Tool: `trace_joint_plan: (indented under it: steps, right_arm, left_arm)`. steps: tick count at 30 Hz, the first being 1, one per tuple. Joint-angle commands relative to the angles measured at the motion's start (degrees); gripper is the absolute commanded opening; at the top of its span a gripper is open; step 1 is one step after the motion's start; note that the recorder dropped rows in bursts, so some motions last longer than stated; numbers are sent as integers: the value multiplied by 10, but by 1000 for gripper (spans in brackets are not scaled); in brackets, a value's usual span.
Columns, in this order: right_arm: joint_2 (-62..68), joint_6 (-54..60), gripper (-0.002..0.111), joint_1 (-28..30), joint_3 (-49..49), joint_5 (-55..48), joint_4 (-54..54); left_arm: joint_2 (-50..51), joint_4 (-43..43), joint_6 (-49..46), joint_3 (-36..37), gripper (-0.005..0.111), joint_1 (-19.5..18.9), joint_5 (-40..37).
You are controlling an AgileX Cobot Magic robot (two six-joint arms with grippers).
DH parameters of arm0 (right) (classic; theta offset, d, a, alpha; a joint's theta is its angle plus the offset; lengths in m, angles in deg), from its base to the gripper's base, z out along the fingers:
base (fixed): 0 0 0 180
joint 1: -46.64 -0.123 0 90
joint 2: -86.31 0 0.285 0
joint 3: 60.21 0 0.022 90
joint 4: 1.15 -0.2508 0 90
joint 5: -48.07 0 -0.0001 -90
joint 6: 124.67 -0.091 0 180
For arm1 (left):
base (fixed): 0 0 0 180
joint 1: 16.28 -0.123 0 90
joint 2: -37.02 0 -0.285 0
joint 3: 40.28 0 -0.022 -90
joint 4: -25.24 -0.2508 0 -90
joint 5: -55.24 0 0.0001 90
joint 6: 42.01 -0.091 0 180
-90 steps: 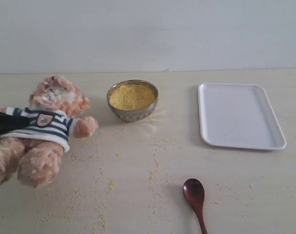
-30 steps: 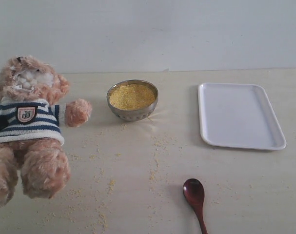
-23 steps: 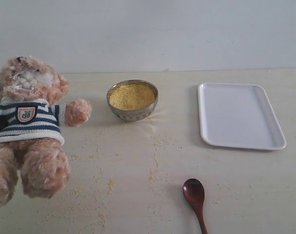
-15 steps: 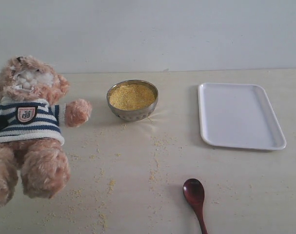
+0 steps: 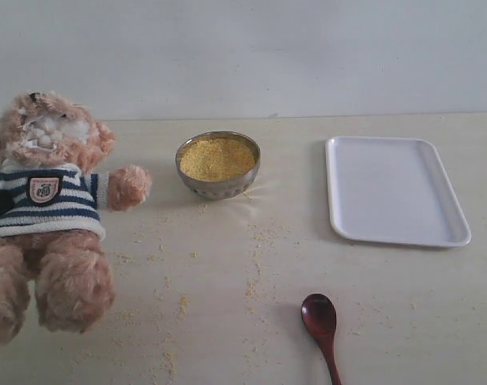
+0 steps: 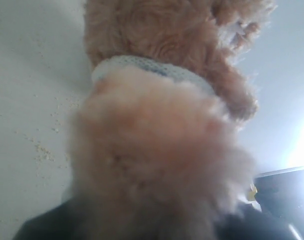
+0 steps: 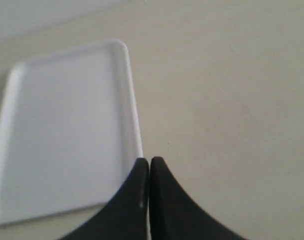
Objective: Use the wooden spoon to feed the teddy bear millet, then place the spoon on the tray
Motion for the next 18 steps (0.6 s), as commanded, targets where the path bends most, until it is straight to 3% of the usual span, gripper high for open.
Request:
trace_joint_plan:
  steps: [1,3,5,9,12,15,18]
  right_arm:
    - [-1,19,0,-4,-1,-59,1]
    - [-9,99,0,-51,11,-51,1]
    - [-9,229,0,-174,55,-30,1]
    - [-9,237,0,-353,67,-39,1]
    - [-9,135,0,-434,72,-42,1]
    - [-9,112,0,-509,119,71,0]
    - [-9,191,0,-542,186,201,-79]
  left_arm:
    - [-3,11,-15,2,5,-1,-14]
    - [-3,11,-25,2,5,-1,-14]
    - [-3,11,-28,2,5,-1,-14]
    - [-3,-2,-28,2,5,-1,-14]
    - [-3,-8,-28,2,5,-1,-14]
    - [-3,-8,-28,2,5,-1,-14]
    - [-3,-12,-28,2,5,-1,-14]
